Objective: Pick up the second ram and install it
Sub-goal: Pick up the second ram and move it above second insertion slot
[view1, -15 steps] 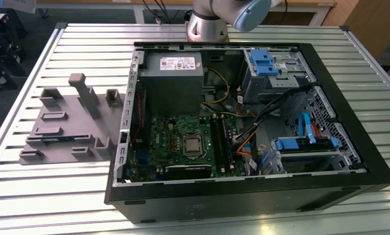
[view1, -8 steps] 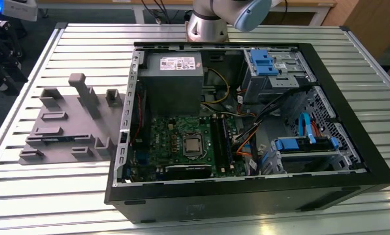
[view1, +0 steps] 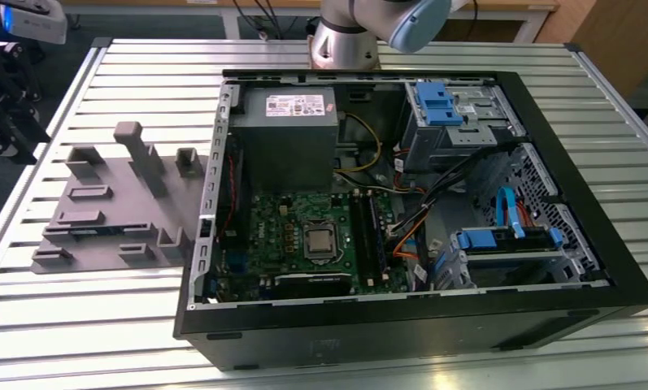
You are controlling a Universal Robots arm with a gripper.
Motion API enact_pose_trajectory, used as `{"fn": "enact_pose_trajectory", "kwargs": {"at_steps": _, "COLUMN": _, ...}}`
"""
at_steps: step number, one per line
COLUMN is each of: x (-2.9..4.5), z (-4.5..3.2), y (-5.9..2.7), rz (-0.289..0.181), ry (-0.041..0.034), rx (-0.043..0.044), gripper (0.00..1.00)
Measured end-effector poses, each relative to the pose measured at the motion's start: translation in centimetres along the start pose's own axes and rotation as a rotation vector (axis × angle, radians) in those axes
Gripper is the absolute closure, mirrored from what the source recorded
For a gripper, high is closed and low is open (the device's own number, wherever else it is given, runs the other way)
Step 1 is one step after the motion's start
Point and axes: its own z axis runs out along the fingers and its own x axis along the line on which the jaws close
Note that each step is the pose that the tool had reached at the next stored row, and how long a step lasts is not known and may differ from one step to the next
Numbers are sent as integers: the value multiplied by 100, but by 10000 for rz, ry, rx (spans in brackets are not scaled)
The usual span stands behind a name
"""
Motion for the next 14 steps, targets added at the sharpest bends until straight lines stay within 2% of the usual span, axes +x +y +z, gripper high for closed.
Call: {"fn": "enact_pose_trajectory", "kwargs": {"at_steps": 14, "x": 1, "z": 57, "y": -2, "rz": -1, "ry": -1, "rx": 1, "gripper": 59}}
